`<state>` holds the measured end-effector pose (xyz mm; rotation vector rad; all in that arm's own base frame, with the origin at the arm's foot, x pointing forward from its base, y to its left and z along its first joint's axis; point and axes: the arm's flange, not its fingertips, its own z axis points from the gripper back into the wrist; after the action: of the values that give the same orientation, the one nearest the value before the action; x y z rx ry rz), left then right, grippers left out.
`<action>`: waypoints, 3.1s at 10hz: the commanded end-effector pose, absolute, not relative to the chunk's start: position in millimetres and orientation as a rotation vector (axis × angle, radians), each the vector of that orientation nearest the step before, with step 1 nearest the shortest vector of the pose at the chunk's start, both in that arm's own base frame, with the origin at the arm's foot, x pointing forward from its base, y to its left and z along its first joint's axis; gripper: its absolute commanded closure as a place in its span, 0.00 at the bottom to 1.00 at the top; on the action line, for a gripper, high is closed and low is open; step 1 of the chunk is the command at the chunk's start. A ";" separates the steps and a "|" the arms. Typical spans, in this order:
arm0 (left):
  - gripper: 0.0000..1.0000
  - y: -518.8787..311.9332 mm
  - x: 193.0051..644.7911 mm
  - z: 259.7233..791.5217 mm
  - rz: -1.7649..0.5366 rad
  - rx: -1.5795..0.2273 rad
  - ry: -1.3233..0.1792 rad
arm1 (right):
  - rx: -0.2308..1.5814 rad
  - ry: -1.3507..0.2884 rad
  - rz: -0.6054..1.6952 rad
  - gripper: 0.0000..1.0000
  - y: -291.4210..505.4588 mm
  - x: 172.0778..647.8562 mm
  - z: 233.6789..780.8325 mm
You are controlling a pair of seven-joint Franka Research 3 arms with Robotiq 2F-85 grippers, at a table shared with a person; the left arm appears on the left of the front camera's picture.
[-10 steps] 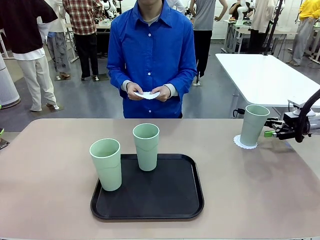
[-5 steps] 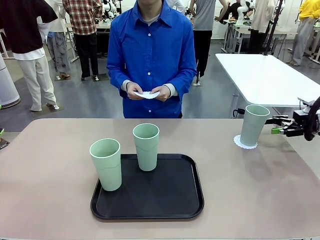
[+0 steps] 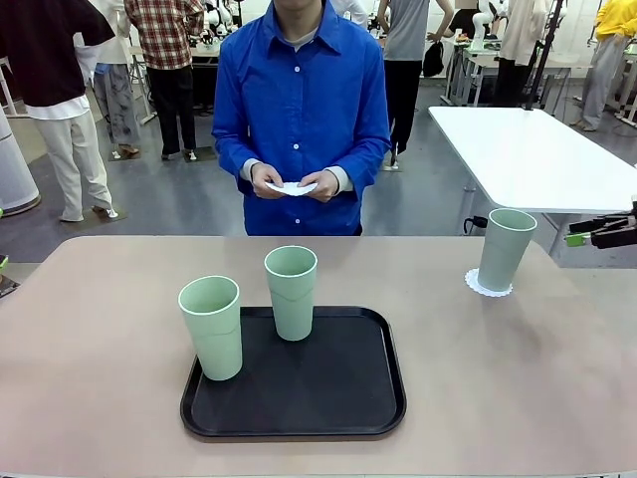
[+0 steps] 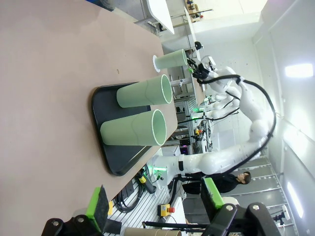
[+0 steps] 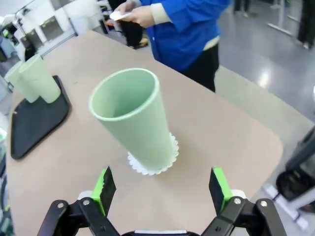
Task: Place coasters on the table and set cups on them.
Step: Pick up one Reusable plastic cup and place it on a coaster set by the human, then take one Reusable plastic cup from the Flat Tray and place it on a coaster set by the human.
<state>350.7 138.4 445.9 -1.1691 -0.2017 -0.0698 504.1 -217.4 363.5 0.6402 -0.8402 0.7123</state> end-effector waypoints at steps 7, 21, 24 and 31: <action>0.00 138.7 349.4 447.2 -0.075 -1.178 -0.209 | 0.129 -0.552 0.632 0.00 -64.5 400.5 501.0; 0.00 138.7 349.4 447.2 -0.075 -1.178 -0.209 | -0.002 -0.481 0.597 0.00 -17.5 405.1 522.9; 0.00 138.7 349.4 447.2 -0.075 -1.178 -0.209 | 0.022 -0.477 0.608 0.00 -19.1 407.9 527.0; 0.00 138.7 349.4 447.2 -0.075 -1.178 -0.209 | -0.018 -0.183 0.397 0.00 -87.8 353.5 499.7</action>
<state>350.9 138.3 445.9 -1.1684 -0.2012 -0.0702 342.7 -94.7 491.2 -0.0049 -0.1478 0.3871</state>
